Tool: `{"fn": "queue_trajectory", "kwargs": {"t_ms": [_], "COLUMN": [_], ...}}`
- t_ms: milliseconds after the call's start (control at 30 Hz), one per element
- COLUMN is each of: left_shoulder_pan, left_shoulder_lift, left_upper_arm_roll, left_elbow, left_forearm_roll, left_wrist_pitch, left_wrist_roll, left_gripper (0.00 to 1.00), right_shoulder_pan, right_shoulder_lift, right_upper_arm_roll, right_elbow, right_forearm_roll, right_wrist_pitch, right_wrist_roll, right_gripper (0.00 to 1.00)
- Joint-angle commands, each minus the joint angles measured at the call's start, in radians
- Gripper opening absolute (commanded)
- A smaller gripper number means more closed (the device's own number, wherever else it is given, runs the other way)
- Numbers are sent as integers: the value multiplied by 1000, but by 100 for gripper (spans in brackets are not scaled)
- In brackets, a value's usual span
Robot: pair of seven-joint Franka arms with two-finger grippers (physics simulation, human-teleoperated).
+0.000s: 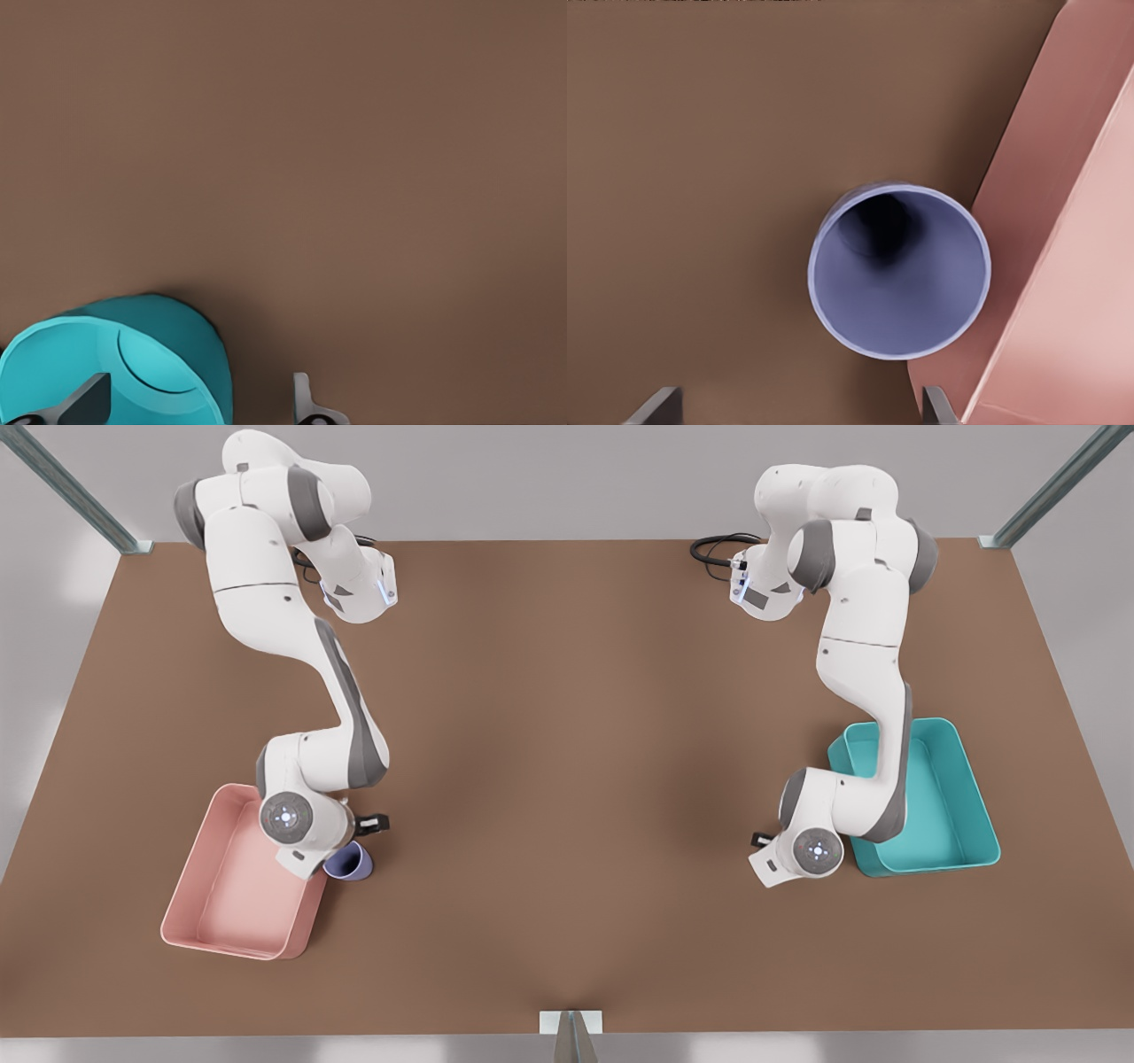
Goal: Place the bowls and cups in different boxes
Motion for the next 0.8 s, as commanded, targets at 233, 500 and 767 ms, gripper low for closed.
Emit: {"fn": "queue_trajectory", "kwargs": {"t_ms": [233,500,767], "left_shoulder_pan": [-6,-5,239], "left_shoulder_lift": [-5,-226,-378], "left_upper_arm_roll": [3,-5,87], "left_elbow": [3,3,-92], "left_forearm_roll": [2,-4,-15], "left_wrist_pitch": [54,-220,-152], "left_wrist_roll": [-104,-257,-196], "left_gripper": [21,21,21], "right_shoulder_pan": [-5,7,18], "right_shoulder_lift": [57,57,96], "right_upper_arm_roll": [-1,-1,-1], "right_elbow": [40,6,-29], "right_forearm_roll": [9,14,7], "right_wrist_pitch": [100,118,127], "right_wrist_roll": [-2,-1,1], "right_gripper": [100,100,100]}}
